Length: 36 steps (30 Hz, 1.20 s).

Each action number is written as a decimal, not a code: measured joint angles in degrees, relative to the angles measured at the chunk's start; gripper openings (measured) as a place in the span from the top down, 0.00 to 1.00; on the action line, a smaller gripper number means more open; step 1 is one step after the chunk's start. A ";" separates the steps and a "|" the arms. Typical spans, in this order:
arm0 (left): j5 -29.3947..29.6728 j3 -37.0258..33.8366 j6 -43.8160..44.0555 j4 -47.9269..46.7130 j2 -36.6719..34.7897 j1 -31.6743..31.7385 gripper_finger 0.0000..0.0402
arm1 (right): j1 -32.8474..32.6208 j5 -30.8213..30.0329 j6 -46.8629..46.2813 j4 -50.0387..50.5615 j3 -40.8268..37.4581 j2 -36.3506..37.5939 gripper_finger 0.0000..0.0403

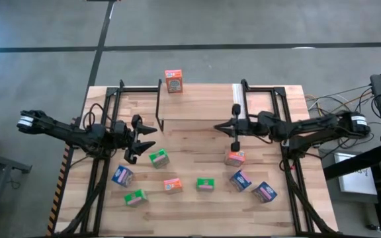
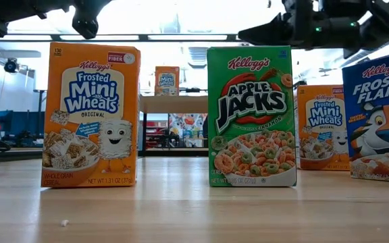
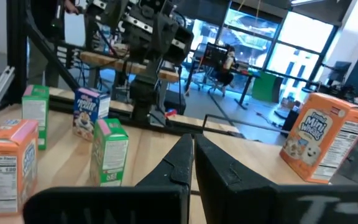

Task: Stack cereal on shelf
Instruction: Put the top left green cereal box on the shelf

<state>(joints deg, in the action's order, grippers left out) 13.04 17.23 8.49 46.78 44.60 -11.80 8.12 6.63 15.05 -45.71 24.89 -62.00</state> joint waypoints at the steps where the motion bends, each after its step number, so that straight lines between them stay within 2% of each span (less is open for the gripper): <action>1: 0.00 0.00 0.00 0.07 0.00 -0.02 0.42 | 0.00 0.00 0.01 -0.03 -0.45 0.67 0.98; 18: 0.09 0.00 -0.04 0.33 0.11 -0.02 0.42 | 0.00 -0.15 1.46 -0.10 -9.47 17.80 0.98; 27: 2.12 0.00 -0.07 0.31 0.77 0.01 0.42 | 0.00 -0.17 1.08 -0.07 -13.98 22.42 0.98; 36: 2.12 0.00 1.96 0.31 4.08 -0.01 0.42 | 0.02 -0.17 4.35 -0.29 -15.19 28.06 0.98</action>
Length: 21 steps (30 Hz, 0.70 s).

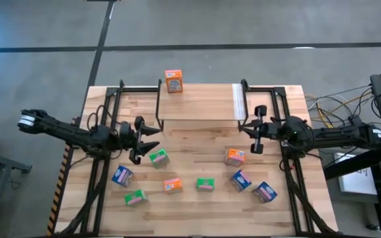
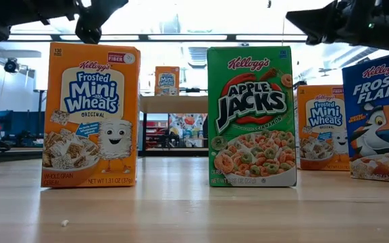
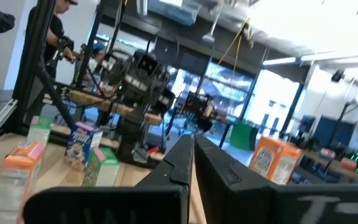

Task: Stack cereal on shelf
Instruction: Put the top left green cereal box on the shelf

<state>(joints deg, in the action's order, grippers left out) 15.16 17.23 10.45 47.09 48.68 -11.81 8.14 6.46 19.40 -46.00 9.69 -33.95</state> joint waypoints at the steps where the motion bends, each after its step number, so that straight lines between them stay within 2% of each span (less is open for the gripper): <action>1: -0.01 0.00 0.64 0.02 0.48 0.01 0.42 | 0.00 0.00 0.57 -0.27 0.00 0.80 0.98; 9: 0.76 0.00 8.37 0.10 4.38 -0.16 0.42 | 0.00 0.02 4.46 -4.42 0.09 4.78 0.98; 18: 0.80 0.17 15.30 0.35 7.92 -1.66 0.42 | 0.00 0.12 8.95 -11.38 0.11 5.07 0.98; 21: 0.83 2.71 16.04 -0.66 9.41 -2.82 0.42 | 0.00 0.17 11.23 -12.56 0.11 5.06 0.98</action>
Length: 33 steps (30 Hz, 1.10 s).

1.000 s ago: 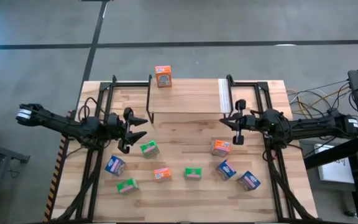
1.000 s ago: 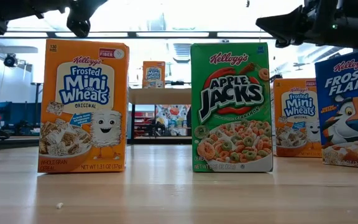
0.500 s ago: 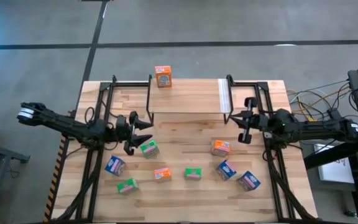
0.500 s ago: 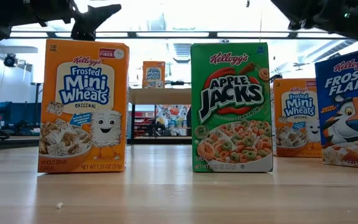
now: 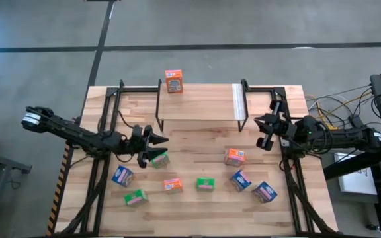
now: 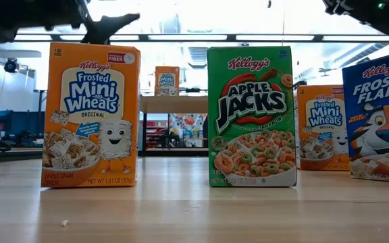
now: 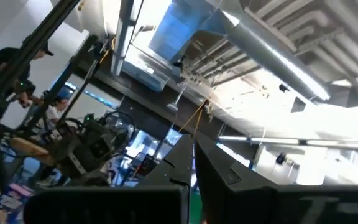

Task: Stack cereal on shelf
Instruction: Put the top left green cereal box on the shelf

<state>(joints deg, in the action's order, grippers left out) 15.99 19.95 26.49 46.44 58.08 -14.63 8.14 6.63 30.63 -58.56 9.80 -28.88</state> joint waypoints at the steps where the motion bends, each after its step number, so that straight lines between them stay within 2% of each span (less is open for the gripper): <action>1: 0.00 1.45 -0.08 -1.12 0.66 -0.44 0.42 | 0.00 0.00 0.28 -0.78 0.00 0.00 0.98; 3: -0.04 4.97 -0.31 -5.91 1.75 -1.23 0.42 | 0.02 0.66 0.83 -2.36 0.00 0.07 0.98; 8: -0.01 15.79 0.51 -28.67 3.74 -2.50 0.42 | 0.02 5.15 0.90 -3.08 0.00 -0.07 0.98; 21: 0.13 36.99 18.22 -78.75 12.31 -2.98 0.42 | 0.02 5.38 0.22 -3.07 0.00 0.00 0.98; 27: -0.01 40.22 19.14 -89.80 14.97 -3.31 0.41 | 0.02 5.35 -0.27 -2.81 -0.02 0.00 0.98; 33: 1.59 40.30 18.14 -96.47 14.98 -3.33 0.32 | 0.02 5.35 -1.05 -2.57 -0.04 0.00 0.98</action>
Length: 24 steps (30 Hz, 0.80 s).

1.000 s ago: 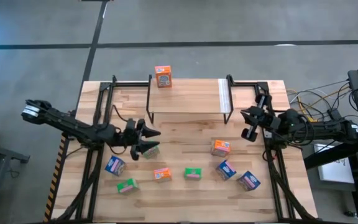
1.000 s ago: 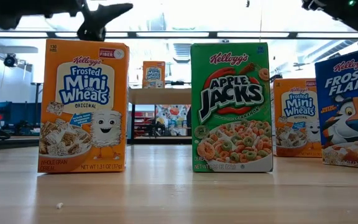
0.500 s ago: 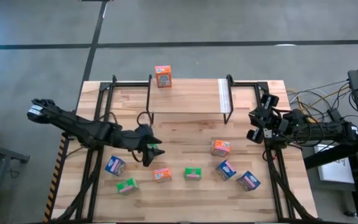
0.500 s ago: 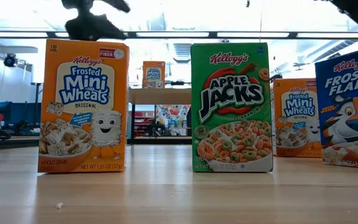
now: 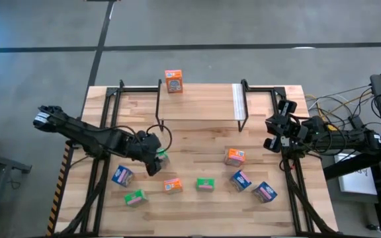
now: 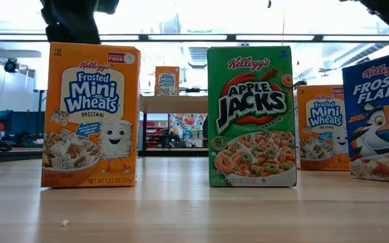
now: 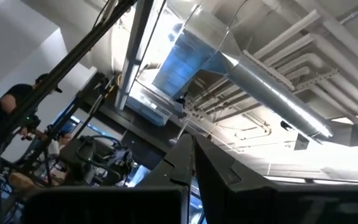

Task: Stack cereal on shelf
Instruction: Put the top left green cereal box on the shelf

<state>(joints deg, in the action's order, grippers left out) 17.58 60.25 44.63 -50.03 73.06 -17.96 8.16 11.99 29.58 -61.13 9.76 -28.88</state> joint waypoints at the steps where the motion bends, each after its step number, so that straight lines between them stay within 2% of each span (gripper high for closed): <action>1: 0.81 -0.03 -1.51 -0.63 -0.01 -0.14 0.30 | 0.00 -0.01 0.00 0.12 -0.01 0.00 0.98; 7: 1.25 -3.46 -9.65 1.67 0.04 -0.76 0.26 | 0.00 -0.02 -0.28 0.51 -0.03 -0.04 0.98; 18: 2.87 -4.94 -8.58 3.20 0.04 -0.68 0.26 | 0.00 -0.04 -1.71 0.93 -0.03 -0.04 0.98; 24: 2.56 -8.91 -7.47 7.59 0.04 -0.70 0.26 | 0.00 -0.04 -2.76 1.01 -0.03 -0.04 0.98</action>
<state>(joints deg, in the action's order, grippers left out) 20.14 51.34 37.16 -42.44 73.10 -18.65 8.16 11.94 26.82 -60.12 9.74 -28.93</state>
